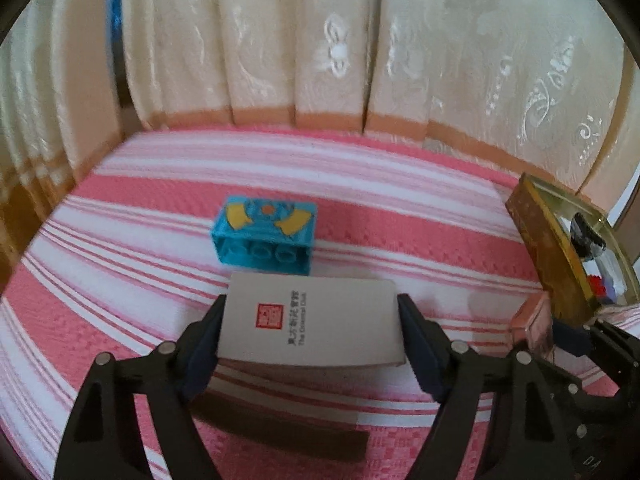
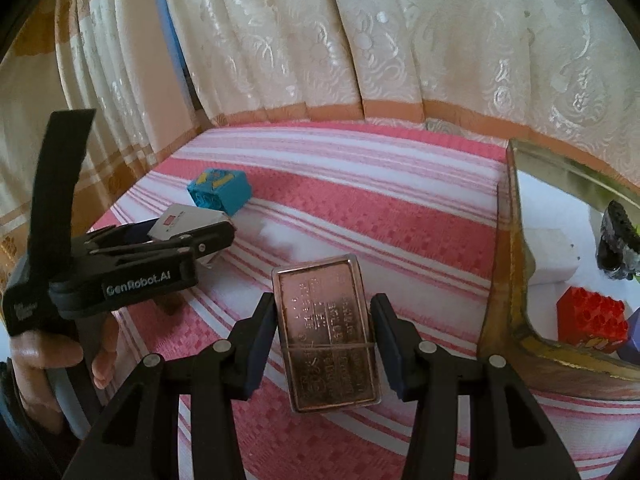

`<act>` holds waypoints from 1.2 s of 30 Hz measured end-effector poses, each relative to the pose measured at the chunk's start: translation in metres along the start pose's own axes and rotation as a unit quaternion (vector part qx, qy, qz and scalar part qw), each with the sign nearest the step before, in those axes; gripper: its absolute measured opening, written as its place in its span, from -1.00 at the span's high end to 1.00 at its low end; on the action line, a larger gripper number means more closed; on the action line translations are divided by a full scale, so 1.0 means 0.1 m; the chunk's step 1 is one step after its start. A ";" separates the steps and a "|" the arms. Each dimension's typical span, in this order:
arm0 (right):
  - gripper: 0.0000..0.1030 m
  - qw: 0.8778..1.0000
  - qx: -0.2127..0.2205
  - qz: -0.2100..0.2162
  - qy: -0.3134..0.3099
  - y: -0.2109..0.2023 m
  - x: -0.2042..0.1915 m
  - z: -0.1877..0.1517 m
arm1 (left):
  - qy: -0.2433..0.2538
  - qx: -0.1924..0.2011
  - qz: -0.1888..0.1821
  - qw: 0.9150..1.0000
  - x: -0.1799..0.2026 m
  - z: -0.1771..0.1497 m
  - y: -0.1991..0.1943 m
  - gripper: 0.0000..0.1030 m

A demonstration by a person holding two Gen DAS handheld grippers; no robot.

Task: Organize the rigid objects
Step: 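Grasp the white printed box with the left tool while the right tool grasps the copper box, then carry the white box and copper box toward the tin with both tools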

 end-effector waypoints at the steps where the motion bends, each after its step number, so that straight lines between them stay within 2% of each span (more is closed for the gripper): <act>1: 0.07 1.000 0.011 -0.003 0.000 -0.03 0.00 0.01 | -0.003 0.012 0.005 1.000 0.00 0.00 -0.04 -0.56; 6: 0.09 0.998 0.052 -0.022 -0.017 -0.17 -0.01 0.07 | -0.021 0.054 0.007 0.998 0.04 0.01 -0.20 -0.56; 9: 0.09 0.999 0.043 -0.014 -0.010 -0.15 0.03 0.07 | -0.025 0.074 0.003 0.997 0.03 0.01 -0.29 -0.57; 13: 0.09 0.999 0.032 0.009 0.016 -0.15 0.11 0.08 | -0.053 0.081 -0.016 0.995 -0.09 0.01 -0.32 -0.56; 19: 0.04 1.000 -0.011 0.023 0.008 -0.02 0.05 0.03 | -0.067 0.094 -0.029 0.993 -0.13 0.00 -0.36 -0.56; 26: 0.00 1.000 -0.022 0.000 -0.010 0.01 -0.01 -0.01 | -0.055 0.103 -0.022 0.993 -0.08 0.00 -0.39 -0.57; 29: -0.02 0.999 -0.045 -0.001 -0.015 0.09 -0.02 -0.03 | -0.051 0.107 -0.016 0.993 -0.06 0.00 -0.40 -0.57; 31: -0.11 0.999 -0.047 -0.005 -0.017 0.09 -0.03 -0.04 | -0.049 0.107 -0.014 0.993 -0.06 0.00 -0.40 -0.57; 34: -0.09 0.999 -0.048 -0.009 -0.022 0.11 -0.04 -0.05 | -0.047 0.109 -0.010 0.993 -0.06 0.00 -0.42 -0.57; 36: 0.04 0.998 -0.050 -0.021 -0.032 0.11 -0.05 -0.06 | -0.047 0.112 -0.009 0.993 -0.05 0.00 -0.43 -0.57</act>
Point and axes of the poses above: each gripper's, at about its wrist camera, not at the fingertips, and y roughly the way its jaws point, x to its right, z to its top, the point moved 3 cm from there along y, roughly the way its jaws point, and after that the axes turned 1 degree about -z, right-handed, at the moved point
